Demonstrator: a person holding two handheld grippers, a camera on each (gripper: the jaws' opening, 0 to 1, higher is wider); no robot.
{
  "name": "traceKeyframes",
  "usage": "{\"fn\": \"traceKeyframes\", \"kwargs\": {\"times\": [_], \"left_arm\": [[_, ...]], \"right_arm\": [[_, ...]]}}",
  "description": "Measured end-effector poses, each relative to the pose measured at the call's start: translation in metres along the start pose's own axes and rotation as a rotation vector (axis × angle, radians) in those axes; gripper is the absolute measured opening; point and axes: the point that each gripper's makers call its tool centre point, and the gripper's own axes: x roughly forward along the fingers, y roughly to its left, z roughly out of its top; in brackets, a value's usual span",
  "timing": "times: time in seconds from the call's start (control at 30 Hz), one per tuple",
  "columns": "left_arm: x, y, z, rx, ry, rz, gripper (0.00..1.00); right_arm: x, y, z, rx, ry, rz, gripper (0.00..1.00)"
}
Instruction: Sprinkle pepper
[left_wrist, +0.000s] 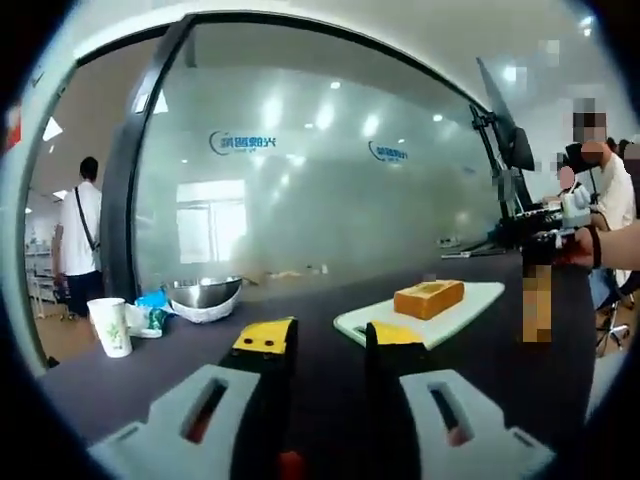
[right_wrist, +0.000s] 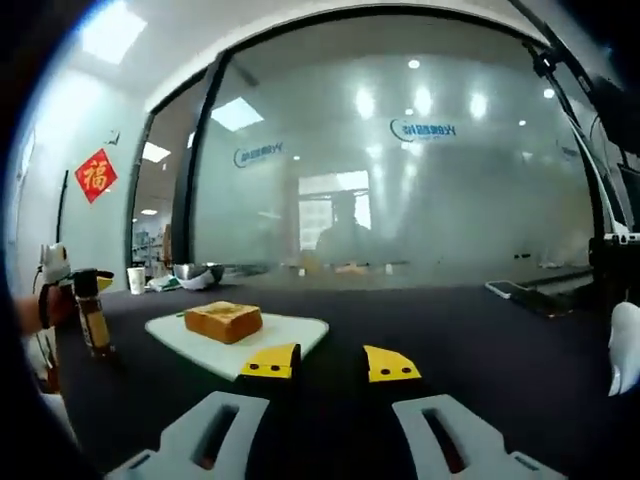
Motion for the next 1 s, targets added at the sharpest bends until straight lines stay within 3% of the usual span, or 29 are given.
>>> {"fn": "traceKeyframes", "kwargs": {"times": [0.13,0.3,0.47,0.6,0.77,1.0], "left_arm": [[-0.006,-0.001,0.007,-0.008,-0.032,0.019,0.18],[-0.004,-0.012,0.008,0.059,-0.036,0.015,0.14],[-0.006,-0.013,0.009,0.071,-0.038,0.022,0.13],[-0.011,-0.013,0.014,0.083,-0.051,0.053,0.1],[-0.008,-0.01,0.01,0.096,-0.045,0.041,0.1],[-0.007,-0.007,0.007,0.102,-0.047,0.039,0.09]], "right_arm": [[0.001,-0.001,-0.004,-0.082,0.021,0.003,0.19],[0.0,0.009,0.009,-0.226,-0.045,-0.01,0.17],[0.001,0.006,0.006,-0.255,-0.041,-0.024,0.15],[-0.001,0.004,0.011,-0.262,-0.082,-0.021,0.13],[-0.004,0.002,0.015,-0.255,-0.111,-0.031,0.13],[-0.005,0.007,0.02,-0.314,-0.139,-0.029,0.13]]}}
